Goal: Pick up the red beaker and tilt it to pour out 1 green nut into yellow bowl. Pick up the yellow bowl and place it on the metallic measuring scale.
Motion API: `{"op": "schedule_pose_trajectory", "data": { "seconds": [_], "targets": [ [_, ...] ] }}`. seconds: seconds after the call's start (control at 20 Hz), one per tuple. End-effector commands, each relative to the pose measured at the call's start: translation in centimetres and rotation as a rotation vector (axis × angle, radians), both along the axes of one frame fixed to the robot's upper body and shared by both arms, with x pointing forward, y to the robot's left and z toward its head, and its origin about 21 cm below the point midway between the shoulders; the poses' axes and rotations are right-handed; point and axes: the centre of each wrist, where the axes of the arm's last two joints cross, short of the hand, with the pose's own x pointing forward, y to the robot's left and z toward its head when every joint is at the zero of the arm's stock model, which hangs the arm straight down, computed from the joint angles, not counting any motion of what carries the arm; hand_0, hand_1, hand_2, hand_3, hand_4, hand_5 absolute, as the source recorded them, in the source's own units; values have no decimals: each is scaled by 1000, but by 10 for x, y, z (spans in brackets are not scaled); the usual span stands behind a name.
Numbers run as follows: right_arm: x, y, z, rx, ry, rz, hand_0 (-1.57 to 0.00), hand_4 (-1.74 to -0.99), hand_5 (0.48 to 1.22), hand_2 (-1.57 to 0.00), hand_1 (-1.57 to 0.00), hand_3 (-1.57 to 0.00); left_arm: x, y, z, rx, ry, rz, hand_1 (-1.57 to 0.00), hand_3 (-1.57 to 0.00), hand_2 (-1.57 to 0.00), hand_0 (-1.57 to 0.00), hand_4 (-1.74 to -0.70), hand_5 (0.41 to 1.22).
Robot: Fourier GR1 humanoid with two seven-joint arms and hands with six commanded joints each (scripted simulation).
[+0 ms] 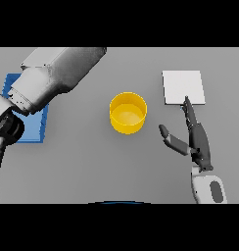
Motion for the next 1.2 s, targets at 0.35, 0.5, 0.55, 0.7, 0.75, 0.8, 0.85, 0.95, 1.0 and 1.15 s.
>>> {"op": "schedule_pose_trajectory", "data": {
  "seconds": [0.35, 0.5, 0.55, 0.7, 0.75, 0.8, 0.85, 0.95, 1.0, 1.15],
  "targets": [
    [6, 3, 0, 11, -24, 51, 1, -1116, 582, 1, 1, 1, 33, 152, 78, -1013, 189, 476, -1571, -1520, -1571, -1571, -1737, 1221],
    [8, 3, 2, -6, -20, 50, 1, -1125, 601, 1, 1, 1, 35, 218, 56, -1326, 226, 579, -1571, -1545, -1571, -1571, -1739, 1221],
    [8, -1, 2, -30, -14, 50, 1, -1127, 606, 1, 1, 1, 35, 234, 42, -1413, 222, 621, -1571, -1550, -1571, -1571, -1739, 1221],
    [10, -3, 0, -40, -21, 65, 1, -1138, 626, 1, 1, 1, 35, 265, -6, -1563, 136, 797, -1571, -1560, -1571, -1571, -1740, 1221],
    [12, -5, 1, -42, -9, 63, 1, -1142, 628, 1, 1, 1, 33, 276, -22, -1643, 129, 813, -1571, -1562, -1571, -1571, -1740, 1221],
    [11, -4, -1, -41, -5, 69, 1, -1134, 632, 1, 1, 1, 31, 282, -37, -1702, 117, 852, -1571, -1564, -1571, -1571, -1740, 1221],
    [9, -3, -2, -39, -16, 78, 1, -1133, 640, 1, 1, 1, 29, 289, -45, -1761, 101, 899, -1571, -1566, -1571, -1571, -1741, 1221],
    [8, 0, -2, -33, -21, 82, 1, -1133, 655, 1, 1, 1, 24, 301, -71, -1859, 79, 987, -1571, -1567, -1571, -1571, -1741, 1221],
    [6, -2, 0, -35, -30, 85, 1, -1129, 659, 1, 1, 1, 21, 307, -83, -1891, 81, 1010, -1571, -1568, -1571, -1571, -1741, 1221],
    [7, -2, 1, -26, -26, 84, 1, -1141, 673, 1, 1, 1, 7, 320, -129, -1964, 87, 1056, -1571, -1570, -1571, -1571, -1741, 1221]
  ]
}}
